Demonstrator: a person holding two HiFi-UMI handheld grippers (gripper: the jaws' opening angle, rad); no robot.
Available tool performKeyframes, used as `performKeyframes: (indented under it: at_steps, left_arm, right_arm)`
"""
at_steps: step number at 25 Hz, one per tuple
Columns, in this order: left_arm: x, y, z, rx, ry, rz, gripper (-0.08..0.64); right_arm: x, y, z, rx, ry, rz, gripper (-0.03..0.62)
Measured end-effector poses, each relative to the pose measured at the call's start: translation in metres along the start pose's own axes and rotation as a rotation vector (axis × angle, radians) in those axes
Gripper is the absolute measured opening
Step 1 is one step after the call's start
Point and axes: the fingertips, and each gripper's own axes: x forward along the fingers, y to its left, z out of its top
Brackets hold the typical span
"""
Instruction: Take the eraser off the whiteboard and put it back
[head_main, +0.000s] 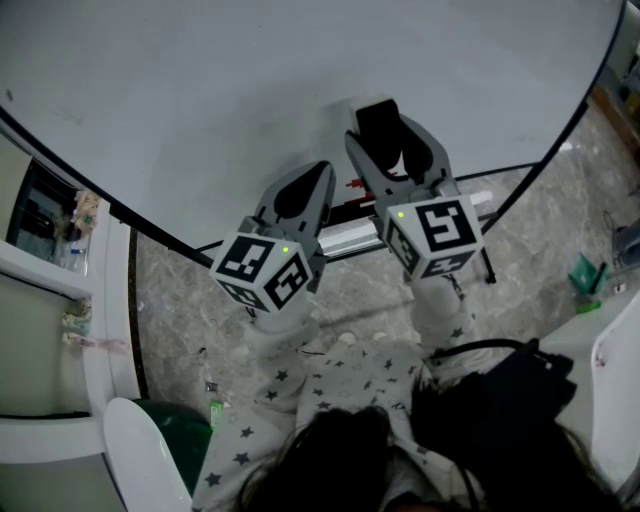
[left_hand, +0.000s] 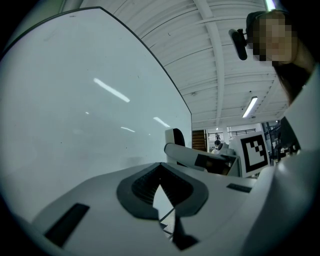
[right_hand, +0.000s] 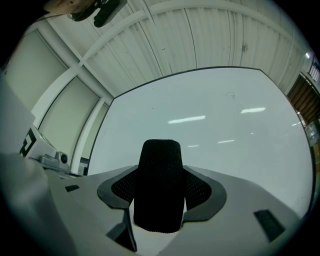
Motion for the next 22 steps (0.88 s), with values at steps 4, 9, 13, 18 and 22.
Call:
performKeyframes:
  at_steps: [4, 9, 13, 18, 22]
  left_arm:
    - [0.002, -0.002, 0.007, 0.017, -0.009, -0.011, 0.001]
    - [0.006, 0.012, 0.019, 0.048, -0.007, -0.002, 0.001]
    - [0.007, 0.025, 0.024, 0.054, -0.005, -0.003, 0.001]
    - [0.011, 0.042, 0.031, 0.064, -0.009, -0.004, 0.001]
    - [0.014, 0.056, 0.035, 0.062, -0.013, -0.004, 0.001]
  right_arm:
    - [0.002, 0.001, 0.007, -0.012, -0.017, 0.001, 0.261]
    - [0.019, 0.006, 0.017, -0.046, -0.037, 0.012, 0.262]
    - [0.037, 0.008, 0.021, -0.07, -0.045, 0.009, 0.262]
    - [0.061, 0.008, 0.023, -0.097, -0.059, -0.005, 0.262]
    - [0.078, 0.01, 0.024, -0.118, -0.071, -0.014, 0.262]
